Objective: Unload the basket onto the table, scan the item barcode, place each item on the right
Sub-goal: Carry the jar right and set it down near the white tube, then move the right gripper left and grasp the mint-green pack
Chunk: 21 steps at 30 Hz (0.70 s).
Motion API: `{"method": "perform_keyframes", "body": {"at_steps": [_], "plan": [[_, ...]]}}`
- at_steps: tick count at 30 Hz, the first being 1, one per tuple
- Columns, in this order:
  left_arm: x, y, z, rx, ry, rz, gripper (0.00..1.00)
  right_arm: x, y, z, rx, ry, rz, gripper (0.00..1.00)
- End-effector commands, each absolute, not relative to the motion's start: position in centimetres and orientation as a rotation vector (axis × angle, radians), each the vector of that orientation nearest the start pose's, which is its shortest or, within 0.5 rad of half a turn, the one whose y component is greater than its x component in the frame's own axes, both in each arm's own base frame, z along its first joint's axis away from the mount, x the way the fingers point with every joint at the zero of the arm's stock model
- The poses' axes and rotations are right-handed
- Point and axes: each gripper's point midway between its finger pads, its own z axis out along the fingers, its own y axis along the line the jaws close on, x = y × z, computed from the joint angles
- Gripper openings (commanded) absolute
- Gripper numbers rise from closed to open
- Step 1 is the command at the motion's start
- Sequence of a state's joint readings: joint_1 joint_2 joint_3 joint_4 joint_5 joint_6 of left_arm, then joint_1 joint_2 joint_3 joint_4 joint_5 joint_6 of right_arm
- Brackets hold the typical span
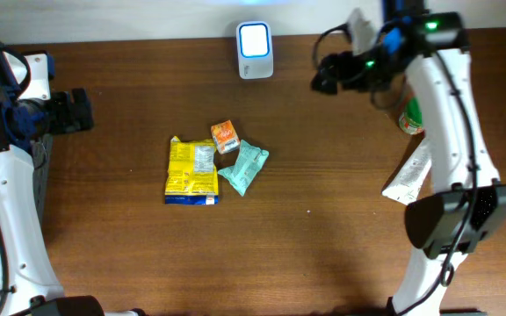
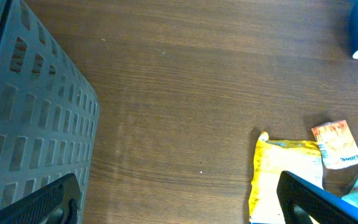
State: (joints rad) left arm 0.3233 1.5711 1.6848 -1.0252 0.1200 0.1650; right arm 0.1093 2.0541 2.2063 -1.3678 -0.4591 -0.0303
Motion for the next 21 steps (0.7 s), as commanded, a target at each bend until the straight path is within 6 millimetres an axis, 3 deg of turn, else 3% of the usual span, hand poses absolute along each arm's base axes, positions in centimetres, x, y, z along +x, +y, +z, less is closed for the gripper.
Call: {"method": "perform_keyframes", "body": {"at_steps": [1, 3, 7, 12, 18, 21], "plan": [[39.3, 11.1, 27.1, -0.128, 2.471, 0.060, 0.99, 41.0, 19.3, 20.4, -0.476, 2.794, 0.820, 0.75], [39.3, 11.1, 27.1, -0.128, 2.470, 0.061, 0.99, 39.8, 22.1, 18.3, -0.562, 2.816, 0.810, 0.73], [39.3, 11.1, 27.1, -0.128, 2.471, 0.061, 0.99, 38.5, 27.0, 14.0, -0.540, 2.852, 0.767, 0.70], [39.3, 11.1, 27.1, -0.128, 2.471, 0.061, 0.99, 37.3, 33.9, 11.4, -0.563, 2.753, 0.790, 0.64], [39.3, 11.1, 27.1, -0.128, 2.470, 0.061, 0.99, 35.6, 37.0, 9.3, -0.569, 2.768, 0.660, 0.66], [39.3, 11.1, 27.1, -0.128, 2.470, 0.061, 0.99, 35.3, 37.0, 8.0, -0.513, 2.809, 0.629, 0.67]]}}
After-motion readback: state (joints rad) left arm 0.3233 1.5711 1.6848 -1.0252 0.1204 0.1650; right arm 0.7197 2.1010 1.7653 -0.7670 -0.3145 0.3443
